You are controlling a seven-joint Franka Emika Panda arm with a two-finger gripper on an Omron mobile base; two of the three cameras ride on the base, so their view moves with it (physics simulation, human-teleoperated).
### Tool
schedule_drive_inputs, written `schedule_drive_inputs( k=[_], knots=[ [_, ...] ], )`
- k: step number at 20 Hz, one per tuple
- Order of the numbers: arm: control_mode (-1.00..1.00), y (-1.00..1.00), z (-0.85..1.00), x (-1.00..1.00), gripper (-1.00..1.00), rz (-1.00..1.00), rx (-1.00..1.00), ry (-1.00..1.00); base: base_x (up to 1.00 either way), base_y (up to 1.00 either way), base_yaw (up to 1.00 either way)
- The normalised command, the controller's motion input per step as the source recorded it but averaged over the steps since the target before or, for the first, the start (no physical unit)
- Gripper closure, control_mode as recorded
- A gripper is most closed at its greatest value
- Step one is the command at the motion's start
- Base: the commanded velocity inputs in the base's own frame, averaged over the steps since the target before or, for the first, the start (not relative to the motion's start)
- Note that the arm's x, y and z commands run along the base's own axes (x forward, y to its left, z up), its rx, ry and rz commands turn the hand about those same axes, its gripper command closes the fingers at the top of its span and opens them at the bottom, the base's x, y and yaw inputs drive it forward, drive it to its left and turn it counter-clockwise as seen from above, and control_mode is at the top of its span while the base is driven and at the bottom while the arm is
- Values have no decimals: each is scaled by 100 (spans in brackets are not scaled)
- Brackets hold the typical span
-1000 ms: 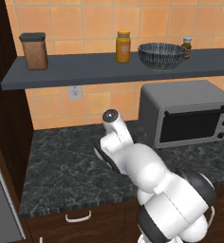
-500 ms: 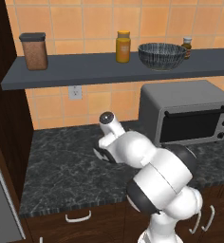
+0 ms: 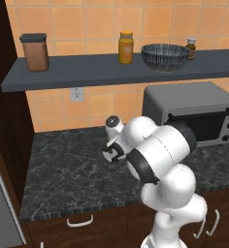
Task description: Pick up the bowls on the counter and stack them on top of one another in the open cabinet. Place the smaller bowl on top of the larger bowl.
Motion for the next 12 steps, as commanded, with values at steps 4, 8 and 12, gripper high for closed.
schedule_drive_inputs(
  k=[4,8,12],
  knots=[
    [-100,18,-39,43,-100,-2,0,2,0,0,0],
    [-100,35,-37,34,-100,-4,0,0,0,0,0],
    [-100,29,-44,36,-100,-3,0,0,0,0,0]
  ],
)
